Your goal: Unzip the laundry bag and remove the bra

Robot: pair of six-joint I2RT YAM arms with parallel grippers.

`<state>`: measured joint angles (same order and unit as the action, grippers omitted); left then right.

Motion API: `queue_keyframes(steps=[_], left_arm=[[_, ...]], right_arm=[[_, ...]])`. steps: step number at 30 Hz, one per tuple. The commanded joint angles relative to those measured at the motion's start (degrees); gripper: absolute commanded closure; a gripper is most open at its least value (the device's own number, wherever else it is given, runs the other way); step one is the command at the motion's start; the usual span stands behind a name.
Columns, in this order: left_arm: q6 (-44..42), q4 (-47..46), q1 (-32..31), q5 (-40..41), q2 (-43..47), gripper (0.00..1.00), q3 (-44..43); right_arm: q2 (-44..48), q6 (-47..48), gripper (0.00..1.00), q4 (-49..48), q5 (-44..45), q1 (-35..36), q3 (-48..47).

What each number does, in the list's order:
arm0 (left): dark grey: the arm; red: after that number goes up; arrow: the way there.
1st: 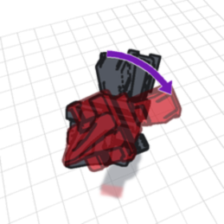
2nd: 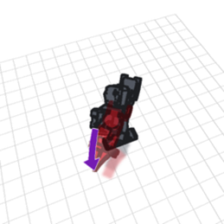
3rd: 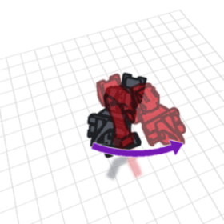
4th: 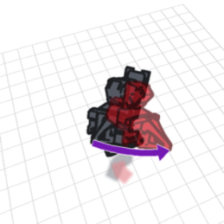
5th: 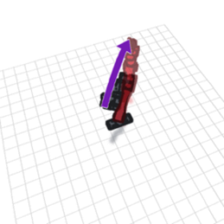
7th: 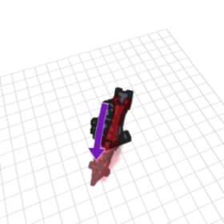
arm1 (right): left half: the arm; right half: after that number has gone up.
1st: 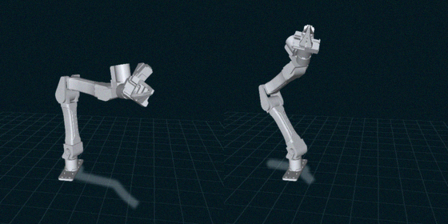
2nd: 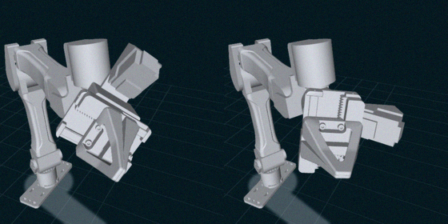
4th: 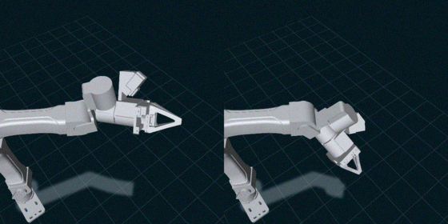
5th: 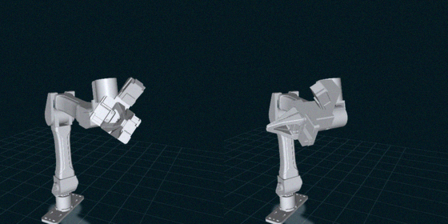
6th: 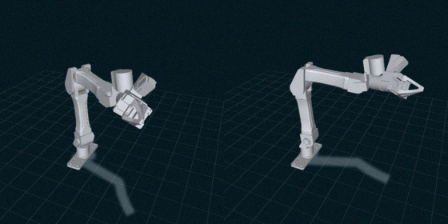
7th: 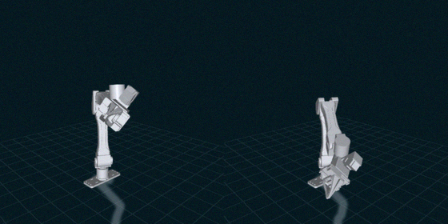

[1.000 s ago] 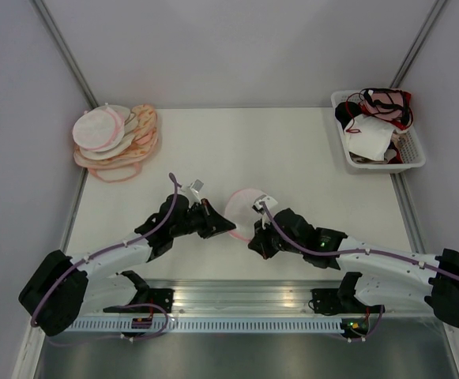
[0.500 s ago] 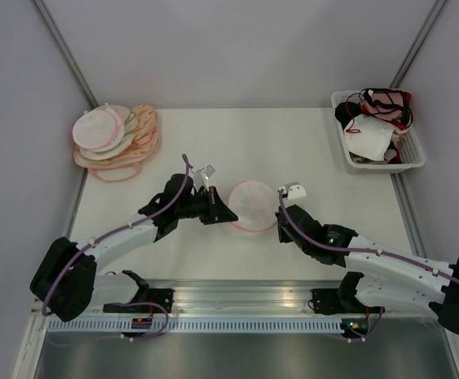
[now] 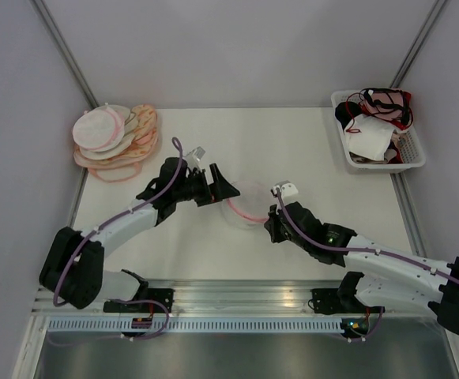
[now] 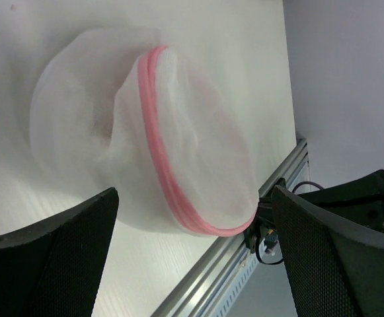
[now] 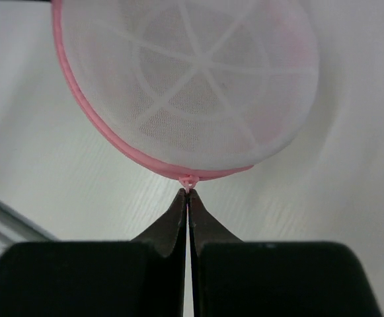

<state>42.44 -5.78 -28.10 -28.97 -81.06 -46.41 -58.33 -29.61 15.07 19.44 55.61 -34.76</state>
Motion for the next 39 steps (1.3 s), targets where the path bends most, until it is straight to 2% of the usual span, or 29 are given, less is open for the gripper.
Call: queue_keyframes(steps=[1,2,3,5,10,14,17,18,20,21,23,24,26,27,28,29,39], left_arm=[[6.8,1.0,-0.4,5.5,10.1,0.0,7.2],[7.8,0.9,-0.9,5.6,14.2,0.0,8.9],[9.8,0.5,-1.3,5.6,15.8,0.0,10.3],[11.6,-0.5,-2.7,5.1,19.9,0.0,13.6],[16.8,-4.3,-5.9,4.4,22.8,0.0,17.3],[17.6,-6.1,-9.9,5.1,20.2,0.0,18.0],[17.6,-9.6,-10.0,5.7,17.3,0.03,19.4],[17.5,-10.7,-10.0,5.6,16.5,0.05,20.0],[17.4,-13.3,-10.0,5.2,14.1,0.18,20.0],[17.3,-14.1,-10.0,4.7,13.3,0.32,19.9],[17.3,-16.1,-10.0,3.7,11.1,0.46,19.5],[17.2,-16.6,-10.0,3.4,10.5,0.59,19.1],[17.1,-16.9,-10.0,3.1,9.0,0.76,18.6],[17.0,-16.9,-10.0,3.1,8.6,0.89,18.3],[17.0,-16.8,-10.0,3.2,8.5,0.95,18.2],[17.0,-16.5,-10.0,3.6,8.5,0.98,18.1],[14.9,-8.5,-10.0,9.0,13.6,0.98,17.8]], right_arm=[[3.1,3.7,0.99,-9.9,-12.8,-0.2,1.4],[3.3,4.1,0.99,-12.3,-21.0,-0.2,2.3],[3.1,4.6,1.0,-16.3,-23.8,-0.1,2.3],[1.2,5.1,1.0,-18.2,-28.8,-0.2,1.2],[-6.0,5.4,1.0,-19.4,-32.3,-0.2,-1.6],[-7.8,4.7,1.0,-20.7,-32.8,-0.2,-2.0],[-7.2,4.2,1.0,-21.5,-32.8,-0.2,-1.4],[-6.9,4.2,1.0,-21.5,-32.8,-0.2,-1.3],[-6.2,4.4,0.99,-21.1,-32.3,-0.2,-1.2],[-6.0,4.5,1.0,-20.4,-32.1,-0.2,-1.1],[-5.1,4.6,1.0,-20.0,-31.8,-0.2,-0.7],[-4.9,4.8,1.0,-19.6,-31.8,-0.2,-0.7],[-4.3,4.8,0.99,-18.8,-31.0,-0.1,-0.6],[-3.9,5.0,1.0,-18.3,-30.7,-0.2,-0.7],[-3.7,5.0,1.0,-17.7,-30.3,-0.2,-0.7],[-3.5,5.1,1.0,-16.8,-29.6,-0.2,-1.2],[1.5,3.1,1.0,6.0,-14.3,-0.1,-2.9]])
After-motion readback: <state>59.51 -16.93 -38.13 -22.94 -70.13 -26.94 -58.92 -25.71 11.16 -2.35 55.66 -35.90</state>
